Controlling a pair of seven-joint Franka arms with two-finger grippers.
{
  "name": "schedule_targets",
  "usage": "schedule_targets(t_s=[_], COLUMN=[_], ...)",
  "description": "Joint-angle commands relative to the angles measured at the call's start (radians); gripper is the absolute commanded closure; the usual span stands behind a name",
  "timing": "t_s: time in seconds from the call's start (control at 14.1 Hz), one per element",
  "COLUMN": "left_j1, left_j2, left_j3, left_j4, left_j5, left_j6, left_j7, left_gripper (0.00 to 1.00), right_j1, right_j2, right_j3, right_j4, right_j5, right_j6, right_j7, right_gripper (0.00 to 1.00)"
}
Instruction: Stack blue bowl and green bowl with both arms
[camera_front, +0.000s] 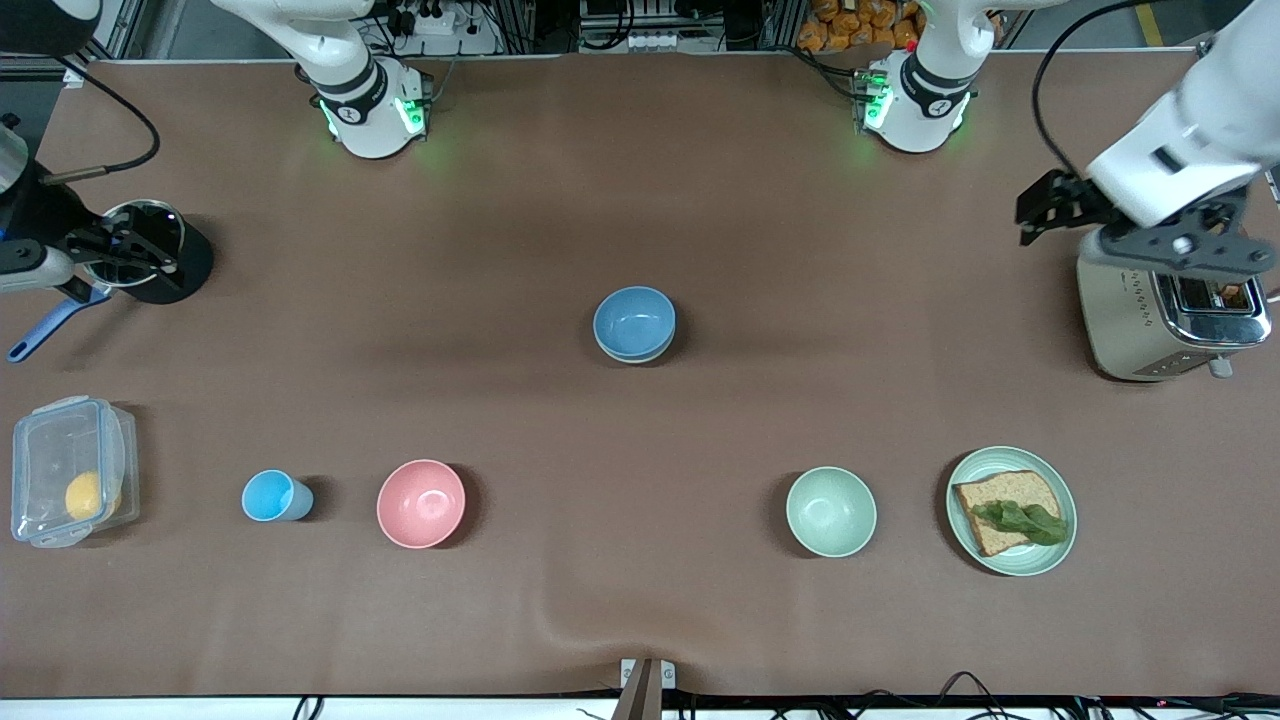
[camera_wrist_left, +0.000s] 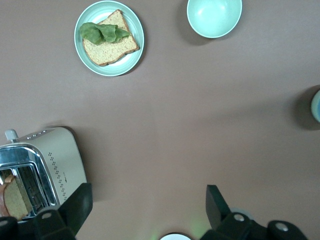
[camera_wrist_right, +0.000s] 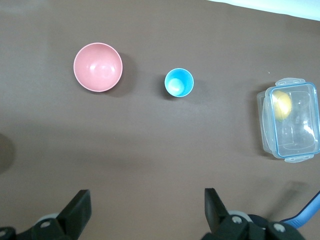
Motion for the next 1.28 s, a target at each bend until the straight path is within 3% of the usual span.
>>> schedule_targets(t_s=[0.0,0.21,0.5,1.21], left_j1=[-0.009,0.001,0.002,-0.007], left_j2=[-0.044,-0.033,-0.034,-0.033], left_j3=[0.054,0.039,0.009,-0.069], left_j4=[0.015,0.017,0.017,0.015], left_j5=[-0.052,-0.055,-0.078,-0.060], left_j6=[-0.052,-0.059,-0.058,-0.049], left_j7=[0.019,-0.016,-0.198,-0.189], left_gripper=[0.00,0.00,0.00,0.00], right_j1=[-0.028,-0.026,-0.022,-0.011], right_j2=[-0.026,-0.027,-0.030,-0.026], right_j3=[-0.006,-0.005,-0.005,0.003], right_j4=[-0.030,-0.027,-0.024,-0.015], right_j5=[0.027,0.027,0.025,0.025], right_j6=[0.003,-0.003,-0.024,-0.017], right_j7=[-0.023,-0.006,0.023,0.029], right_gripper=[0.00,0.00,0.00,0.00])
